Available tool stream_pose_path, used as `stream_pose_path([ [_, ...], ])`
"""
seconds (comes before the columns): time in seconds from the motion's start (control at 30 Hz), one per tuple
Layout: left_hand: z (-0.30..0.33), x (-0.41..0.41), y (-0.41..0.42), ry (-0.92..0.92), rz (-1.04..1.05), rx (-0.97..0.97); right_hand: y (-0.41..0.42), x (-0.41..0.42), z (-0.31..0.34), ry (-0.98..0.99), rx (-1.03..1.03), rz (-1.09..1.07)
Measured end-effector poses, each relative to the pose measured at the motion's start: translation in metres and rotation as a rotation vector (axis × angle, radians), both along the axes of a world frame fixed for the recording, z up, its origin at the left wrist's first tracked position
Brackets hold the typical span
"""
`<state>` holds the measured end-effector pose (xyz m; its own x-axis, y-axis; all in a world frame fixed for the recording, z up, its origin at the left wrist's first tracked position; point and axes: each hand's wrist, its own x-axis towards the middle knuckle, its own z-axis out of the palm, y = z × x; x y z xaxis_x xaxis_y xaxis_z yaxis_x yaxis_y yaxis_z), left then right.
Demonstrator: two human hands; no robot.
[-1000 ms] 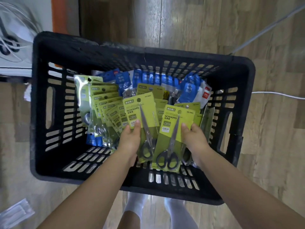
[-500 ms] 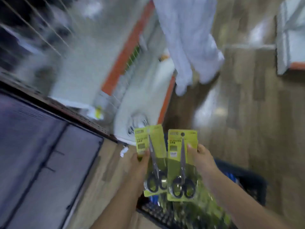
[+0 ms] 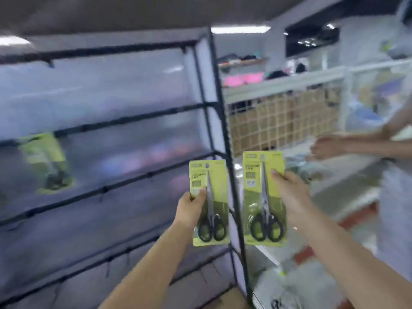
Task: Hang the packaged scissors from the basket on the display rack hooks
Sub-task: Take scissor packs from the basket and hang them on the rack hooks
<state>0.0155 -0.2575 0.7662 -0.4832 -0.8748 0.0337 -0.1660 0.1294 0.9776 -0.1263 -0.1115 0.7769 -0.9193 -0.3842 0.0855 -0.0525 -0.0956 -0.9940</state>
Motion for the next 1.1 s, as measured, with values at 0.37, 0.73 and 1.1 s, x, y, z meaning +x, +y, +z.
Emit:
stream_pose_path([
  [0.37, 0.054, 0.186, -0.098, 0.205, 0.314, 0.059, -0.138, 0.157, 0.078, 0.153, -0.004, 0.416],
  [0.73, 0.034, 0.296, -0.208, 0.181, 0.453, 0.072, -0.282, 0.268, 0.059, 0.147, 0.076, 0.651],
  [1.1, 0.068, 0.353, -0.281, 0.195, 0.490, -0.005, -0.360, 0.323, 0.117, 0.224, -0.014, 0.603],
])
